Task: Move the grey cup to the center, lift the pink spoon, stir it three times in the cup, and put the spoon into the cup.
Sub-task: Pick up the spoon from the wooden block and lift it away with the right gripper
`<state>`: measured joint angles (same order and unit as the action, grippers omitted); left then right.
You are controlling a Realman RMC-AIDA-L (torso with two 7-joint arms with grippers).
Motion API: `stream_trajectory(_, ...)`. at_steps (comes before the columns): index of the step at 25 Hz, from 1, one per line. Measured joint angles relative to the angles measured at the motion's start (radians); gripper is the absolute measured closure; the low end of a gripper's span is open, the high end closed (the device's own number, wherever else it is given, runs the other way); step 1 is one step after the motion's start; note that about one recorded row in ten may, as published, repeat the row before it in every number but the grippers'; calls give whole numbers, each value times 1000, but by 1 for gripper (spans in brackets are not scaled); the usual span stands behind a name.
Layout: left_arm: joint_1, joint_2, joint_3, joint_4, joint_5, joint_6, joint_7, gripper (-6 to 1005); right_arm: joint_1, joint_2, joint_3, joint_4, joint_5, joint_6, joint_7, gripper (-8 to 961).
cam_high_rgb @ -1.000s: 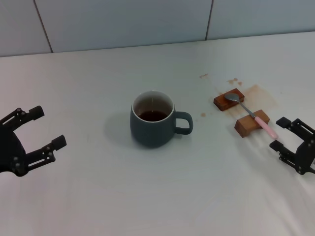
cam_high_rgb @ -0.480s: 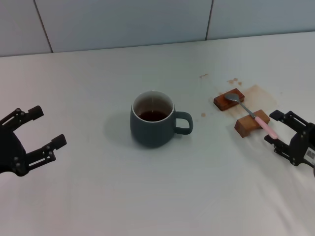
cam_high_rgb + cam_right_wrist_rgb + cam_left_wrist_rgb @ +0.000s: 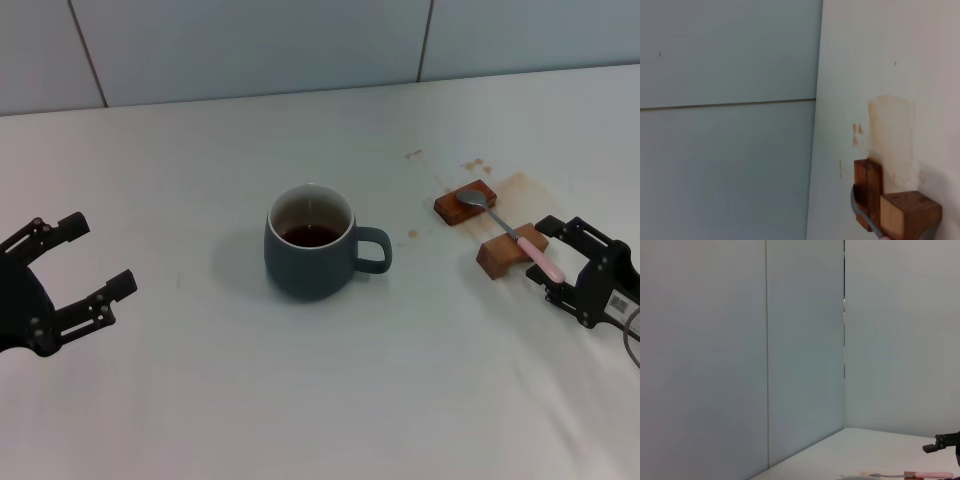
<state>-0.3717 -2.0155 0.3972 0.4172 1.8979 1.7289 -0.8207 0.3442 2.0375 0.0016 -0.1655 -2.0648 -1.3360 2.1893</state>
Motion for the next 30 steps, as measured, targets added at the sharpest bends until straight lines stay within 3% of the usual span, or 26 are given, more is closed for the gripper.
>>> stream_trajectory(9,0,-2,0,0,-11,4,6,137,2,-4,-11,4,-18,41,37,304)
stream_trajectory(19,4,1,0,0,-25,9,19,137,2,-7,-16,-14,-17,14,17,510)
stream_trajectory(21,5,1,0,0,-25,9,20,137,2,-5,-16,-17,-16,12,9,669)
stream_trajectory(22,6,1,0,0,-26,10,20,137,3,-4,-14,-25,-10,8,-30,749)
stream_trajectory(27,11,-1,0,0,-26,14,20,137,11,-1,-13,-45,44,-21,-197,811)
stream_trajectory(30,17,-2,0,0,-29,18,20,136,27,1,-13,-57,172,-68,-517,823)
